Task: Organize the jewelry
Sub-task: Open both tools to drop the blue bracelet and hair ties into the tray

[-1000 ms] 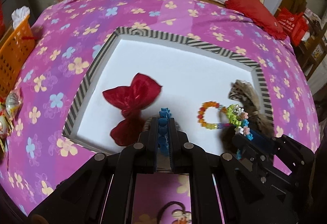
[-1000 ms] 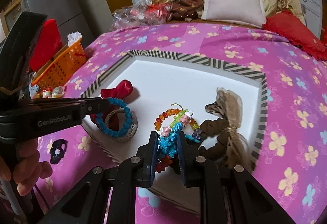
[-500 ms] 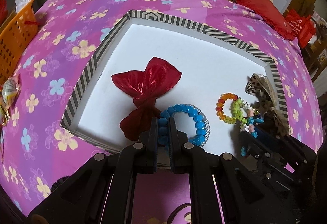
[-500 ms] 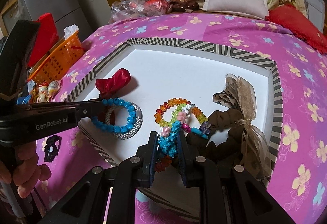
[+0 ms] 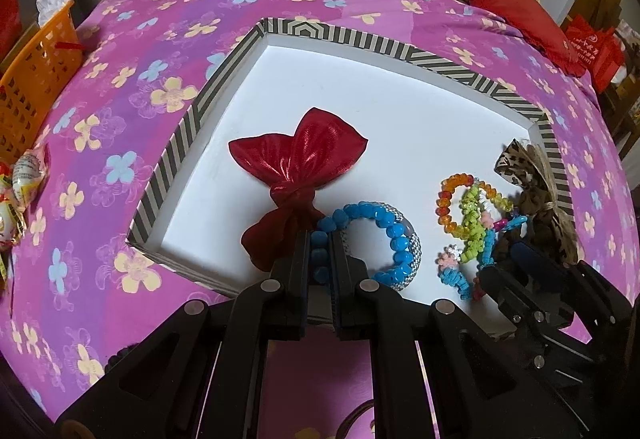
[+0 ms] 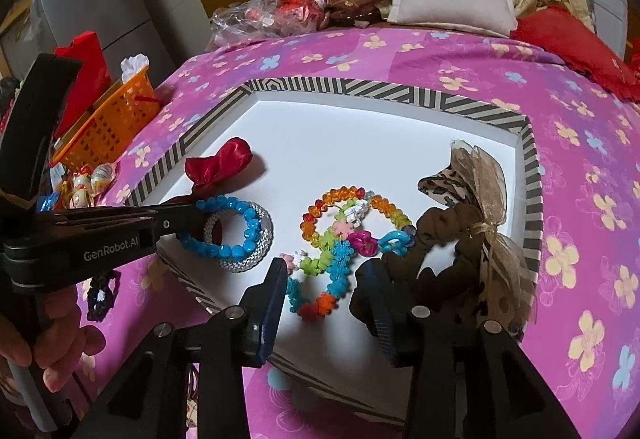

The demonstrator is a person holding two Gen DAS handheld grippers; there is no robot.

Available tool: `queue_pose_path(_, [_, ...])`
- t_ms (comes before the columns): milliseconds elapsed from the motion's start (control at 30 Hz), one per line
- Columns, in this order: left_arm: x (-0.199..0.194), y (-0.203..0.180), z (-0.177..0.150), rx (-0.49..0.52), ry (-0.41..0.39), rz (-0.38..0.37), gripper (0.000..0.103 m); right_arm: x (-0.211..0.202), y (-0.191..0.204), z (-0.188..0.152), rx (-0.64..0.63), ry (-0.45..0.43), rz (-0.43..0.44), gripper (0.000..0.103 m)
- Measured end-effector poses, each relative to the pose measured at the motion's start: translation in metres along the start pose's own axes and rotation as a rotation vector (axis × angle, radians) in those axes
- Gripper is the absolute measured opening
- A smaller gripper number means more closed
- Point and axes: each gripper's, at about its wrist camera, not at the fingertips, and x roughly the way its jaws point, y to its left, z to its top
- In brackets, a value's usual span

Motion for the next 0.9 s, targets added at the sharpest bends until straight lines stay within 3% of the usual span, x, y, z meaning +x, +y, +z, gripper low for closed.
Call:
queue_pose_path(167, [0.0,-0.001,-0.001,0.003,0.006,0.006,0.011,-0.008,0.001,-0.002,0.006,-0.015,0.002,0.041])
queue_pose_path(267, [-0.003,-0.002,-0.002,0.009,0.0,-0.006,0.028,-0.017,0.002,-0.004,0.012,-0.036,0.007,0.044])
queue_pose_path(333, [-0.007,-0.004,-0.003,0.017,-0.015,-0.021,0.045,-0.022,0.003,-0.004,0.012,-0.044,0.007,0.044])
queue_pose_path(367, [-0.009,-0.004,-0.004,0.018,-0.021,-0.025,0.046,-0.025,0.004,-0.005,0.011,-0.048,0.005,0.044])
queue_pose_path(567, [-0.023,-0.001,-0.004,0.002,-0.025,-0.05,0.047,-0.043,0.007,-0.014,0.014,-0.066,0.002,0.044])
queue_pose_path(800, [-0.051,0.003,-0.028,-0.009,-0.068,-0.008,0.047,-0.064,0.018,-0.029,0.005,-0.087,0.006,0.046])
queue_pose_path(900, [-0.06,0.001,-0.047,0.01,-0.088,0.02,0.047,-0.069,0.024,-0.039,-0.002,-0.089,0.002,0.062])
